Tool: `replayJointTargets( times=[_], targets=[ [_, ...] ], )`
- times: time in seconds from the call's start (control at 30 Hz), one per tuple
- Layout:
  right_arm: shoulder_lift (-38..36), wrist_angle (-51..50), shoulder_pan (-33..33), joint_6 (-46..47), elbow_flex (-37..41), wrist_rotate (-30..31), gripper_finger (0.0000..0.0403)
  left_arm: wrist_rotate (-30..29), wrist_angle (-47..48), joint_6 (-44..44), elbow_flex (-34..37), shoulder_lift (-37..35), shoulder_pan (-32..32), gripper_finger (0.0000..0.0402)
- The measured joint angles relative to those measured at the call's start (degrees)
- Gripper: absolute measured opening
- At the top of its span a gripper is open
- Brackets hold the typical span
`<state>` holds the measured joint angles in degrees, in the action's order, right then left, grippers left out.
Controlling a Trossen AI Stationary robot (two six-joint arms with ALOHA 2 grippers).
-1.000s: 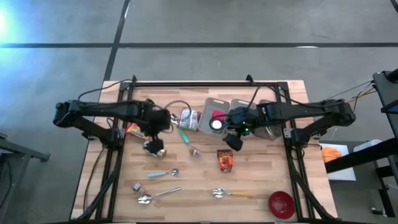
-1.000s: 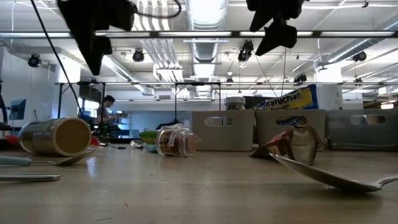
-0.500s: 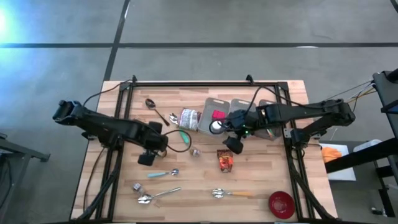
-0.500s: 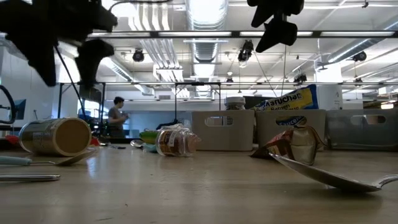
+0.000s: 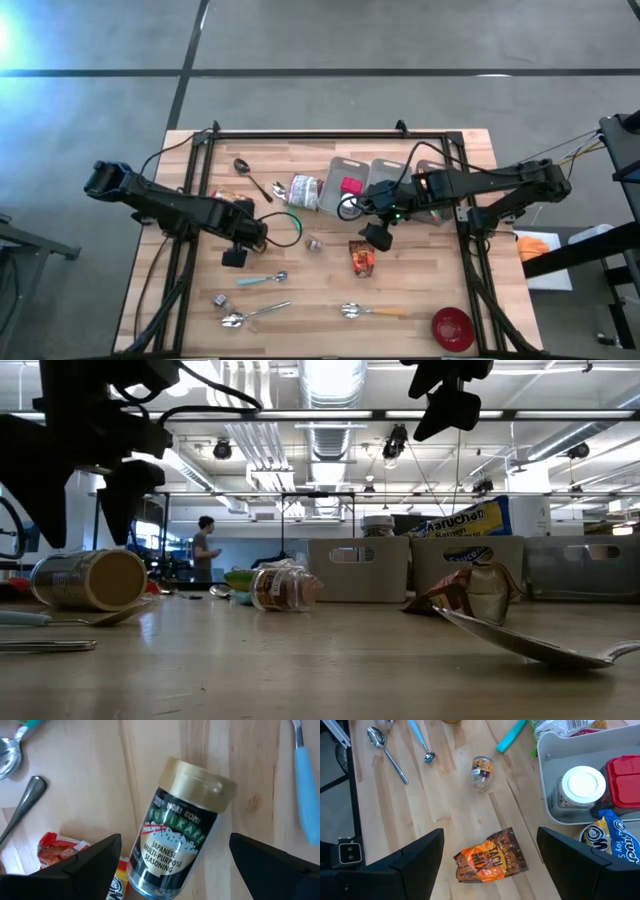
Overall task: Pick & Place Food Item
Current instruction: Put the gold seasoning bottle into the left gray bin
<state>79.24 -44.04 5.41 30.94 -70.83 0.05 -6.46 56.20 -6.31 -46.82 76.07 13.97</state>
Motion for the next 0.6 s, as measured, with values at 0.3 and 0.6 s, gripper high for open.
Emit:
replayJointTargets(
  times=[0.3,0.6],
  targets=[
    [0.0,0.0,0.0,-0.3,0.0,0.0,0.0317,0.0,-4.7,1.7,2.0,0.0,0.2,0.0372],
    [0.0,0.1,0.0,-0.9,0.0,0.0,0.0317,0.0,-8.7,1.4,5.4,0.2,0.2,0.0372]
  ],
)
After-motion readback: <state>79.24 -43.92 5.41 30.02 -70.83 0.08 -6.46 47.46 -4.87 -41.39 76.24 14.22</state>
